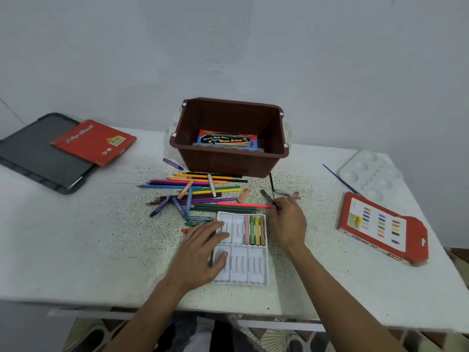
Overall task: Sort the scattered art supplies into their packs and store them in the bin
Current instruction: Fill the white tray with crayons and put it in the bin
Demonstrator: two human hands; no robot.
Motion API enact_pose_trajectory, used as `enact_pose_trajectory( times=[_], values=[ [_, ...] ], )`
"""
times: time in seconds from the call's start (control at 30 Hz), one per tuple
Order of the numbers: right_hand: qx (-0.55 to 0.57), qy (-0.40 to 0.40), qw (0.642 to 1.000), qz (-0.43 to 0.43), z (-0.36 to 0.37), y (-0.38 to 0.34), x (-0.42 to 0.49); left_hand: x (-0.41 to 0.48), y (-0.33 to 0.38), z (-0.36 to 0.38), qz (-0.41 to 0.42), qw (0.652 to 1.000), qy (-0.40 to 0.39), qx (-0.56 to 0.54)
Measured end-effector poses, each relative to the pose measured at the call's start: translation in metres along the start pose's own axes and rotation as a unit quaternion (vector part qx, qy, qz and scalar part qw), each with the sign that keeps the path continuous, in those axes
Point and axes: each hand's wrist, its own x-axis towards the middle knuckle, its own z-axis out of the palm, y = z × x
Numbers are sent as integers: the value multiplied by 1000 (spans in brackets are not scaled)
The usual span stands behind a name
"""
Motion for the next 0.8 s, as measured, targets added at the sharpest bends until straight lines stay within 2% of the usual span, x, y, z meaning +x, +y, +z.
enact_pose_trajectory(
  times=[0.2,0.37,0.57,0.8],
  values=[
    [122,28,992,-4,-19,-11,1,0,-1,1,8,1000,4,5],
    [254,-39,966,-25,-36,-27,-10,0,-1,1,6,1000,2,7],
    [250,-130,959,-38,-29,-30,-21,0,-2,1,9,1000,1,11],
    [114,-197,965,-134,-21,-30,-24,0,0,-1,7,1000,4,11]
  ],
)
